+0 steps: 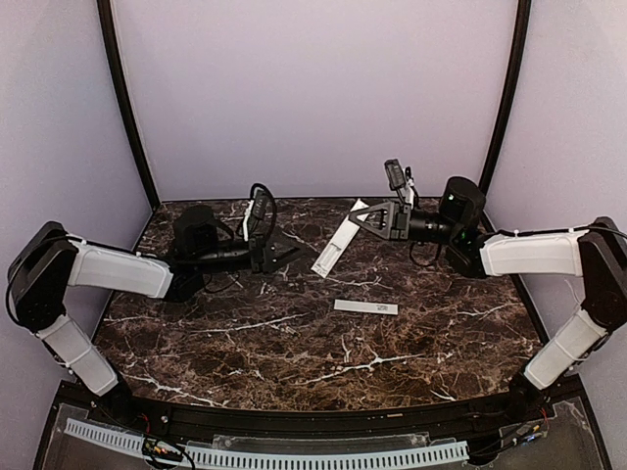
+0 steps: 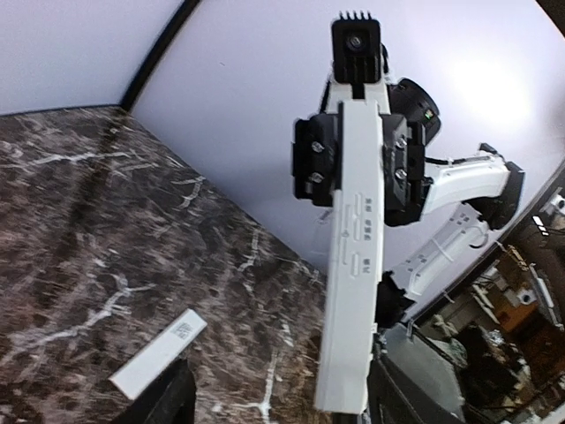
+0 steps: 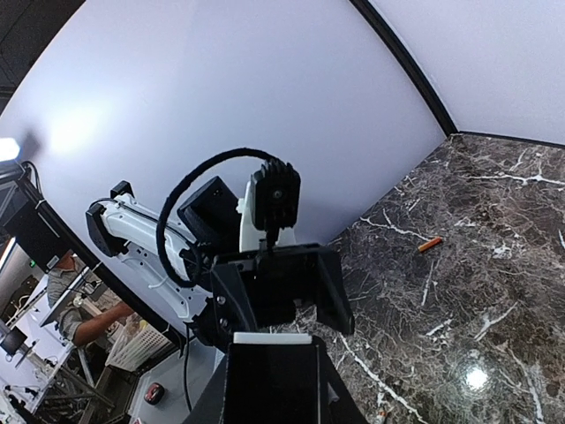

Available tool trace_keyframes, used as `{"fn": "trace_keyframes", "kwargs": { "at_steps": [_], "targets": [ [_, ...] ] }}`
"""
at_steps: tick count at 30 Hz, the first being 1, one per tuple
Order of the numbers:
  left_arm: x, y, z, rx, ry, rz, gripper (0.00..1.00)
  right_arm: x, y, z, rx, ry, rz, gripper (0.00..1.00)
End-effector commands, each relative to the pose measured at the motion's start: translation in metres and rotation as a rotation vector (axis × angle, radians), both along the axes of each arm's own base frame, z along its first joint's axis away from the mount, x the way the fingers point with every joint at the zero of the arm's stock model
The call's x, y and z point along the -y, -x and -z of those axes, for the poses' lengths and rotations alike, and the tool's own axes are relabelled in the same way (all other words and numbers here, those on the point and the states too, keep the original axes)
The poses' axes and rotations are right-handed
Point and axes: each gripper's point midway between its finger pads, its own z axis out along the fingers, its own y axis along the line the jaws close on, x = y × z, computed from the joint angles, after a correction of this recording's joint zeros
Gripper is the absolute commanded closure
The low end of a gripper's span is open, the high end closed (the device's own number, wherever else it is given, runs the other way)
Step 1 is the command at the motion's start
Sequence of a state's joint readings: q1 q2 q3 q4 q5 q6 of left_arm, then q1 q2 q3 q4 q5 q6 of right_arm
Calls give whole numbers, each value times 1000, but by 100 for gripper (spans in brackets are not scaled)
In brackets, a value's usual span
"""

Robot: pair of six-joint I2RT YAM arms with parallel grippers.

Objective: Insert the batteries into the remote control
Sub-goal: Pick up the battery from the center of the board.

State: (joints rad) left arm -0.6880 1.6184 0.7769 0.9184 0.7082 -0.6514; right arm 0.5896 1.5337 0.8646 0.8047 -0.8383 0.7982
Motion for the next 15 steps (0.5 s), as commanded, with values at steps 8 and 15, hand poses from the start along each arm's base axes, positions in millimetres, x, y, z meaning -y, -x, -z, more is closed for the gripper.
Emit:
{"fn": "trace_keyframes", "kwargs": {
  "at_steps": [8, 15],
  "targets": [
    [-100, -70, 31, -37, -426, -380, 28, 34, -6, -2, 23, 6, 38, 100],
    [-166, -100, 59, -98, -904, -540, 29, 35, 0, 2, 34, 40, 5, 100]
  ]
}}
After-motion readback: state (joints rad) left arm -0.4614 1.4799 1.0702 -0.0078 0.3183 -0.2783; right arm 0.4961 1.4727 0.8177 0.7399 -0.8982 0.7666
